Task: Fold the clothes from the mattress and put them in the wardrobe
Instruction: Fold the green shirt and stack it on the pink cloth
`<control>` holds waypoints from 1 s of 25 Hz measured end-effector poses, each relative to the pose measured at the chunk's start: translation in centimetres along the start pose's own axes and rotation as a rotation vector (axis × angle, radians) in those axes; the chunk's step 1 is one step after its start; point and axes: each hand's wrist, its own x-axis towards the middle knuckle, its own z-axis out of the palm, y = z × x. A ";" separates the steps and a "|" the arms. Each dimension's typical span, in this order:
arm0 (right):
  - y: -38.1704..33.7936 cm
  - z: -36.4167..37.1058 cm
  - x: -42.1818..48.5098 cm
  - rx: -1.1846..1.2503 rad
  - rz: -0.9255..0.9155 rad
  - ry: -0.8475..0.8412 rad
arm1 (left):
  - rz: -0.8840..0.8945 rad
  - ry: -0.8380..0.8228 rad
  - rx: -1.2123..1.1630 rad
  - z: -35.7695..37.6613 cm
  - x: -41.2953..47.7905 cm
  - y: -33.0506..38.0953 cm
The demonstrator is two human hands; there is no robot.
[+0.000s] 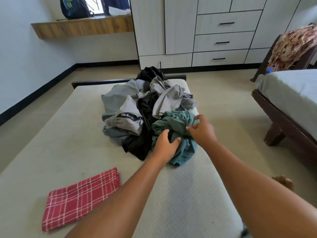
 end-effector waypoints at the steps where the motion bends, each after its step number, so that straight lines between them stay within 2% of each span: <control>1: 0.1 0.4 -0.4 -0.020 0.014 -0.022 | -0.041 0.001 -0.059 0.2 -0.6 -0.1; 3: 0.0 0.9 -2.1 -0.040 0.046 -0.126 | -0.138 0.019 -0.239 0.6 -1.5 -0.6; 4: -0.3 1.0 -3.5 0.039 0.077 -0.207 | -0.197 0.040 -0.366 0.6 -1.8 -1.1; 6: -0.6 0.5 -7.8 0.189 0.083 -0.467 | -0.296 0.038 -0.648 -0.2 -2.8 -2.1; 8: -0.6 -0.4 -12.7 0.146 -0.016 -0.789 | -0.368 -0.037 -0.897 -1.7 -5.0 -3.1; 10: -0.3 -1.3 -17.1 0.092 -0.042 -1.101 | -0.409 -0.080 -0.927 -3.0 -8.4 -4.2; 11: 0.0 -1.6 -18.8 0.063 -0.036 -1.200 | -0.415 -0.067 -0.896 -3.5 -10.1 -5.0; 12: 0.4 -1.8 -20.1 0.030 -0.047 -1.219 | -0.424 -0.050 -0.864 -4.0 -11.9 -5.8; 13: 0.9 -1.6 -21.0 -0.006 -0.075 -1.143 | -0.439 -0.059 -0.861 -4.6 -13.9 -6.6; 16: 2.1 -0.6 -21.7 -0.165 -0.115 -0.580 | -0.478 -0.105 -0.962 -6.6 -18.5 -7.7; 17: 2.0 -0.3 -21.9 -0.241 -0.126 -0.473 | -0.484 -0.122 -1.000 -7.2 -19.8 -7.6; 19: 2.0 0.6 -22.1 -0.271 -0.120 -0.479 | -0.456 -0.161 -1.039 -8.1 -21.6 -7.3; 21: 1.3 1.6 -22.7 -0.169 -0.151 -0.547 | -0.435 -0.170 -0.992 -8.7 -22.9 -6.8; 23: 1.1 2.0 -23.3 -0.118 -0.218 -0.579 | -0.426 -0.137 -0.953 -9.3 -23.4 -6.6; 25: 1.0 1.5 -23.6 -0.098 -0.247 -0.522 | -0.395 -0.071 -0.939 -10.3 -23.5 -6.7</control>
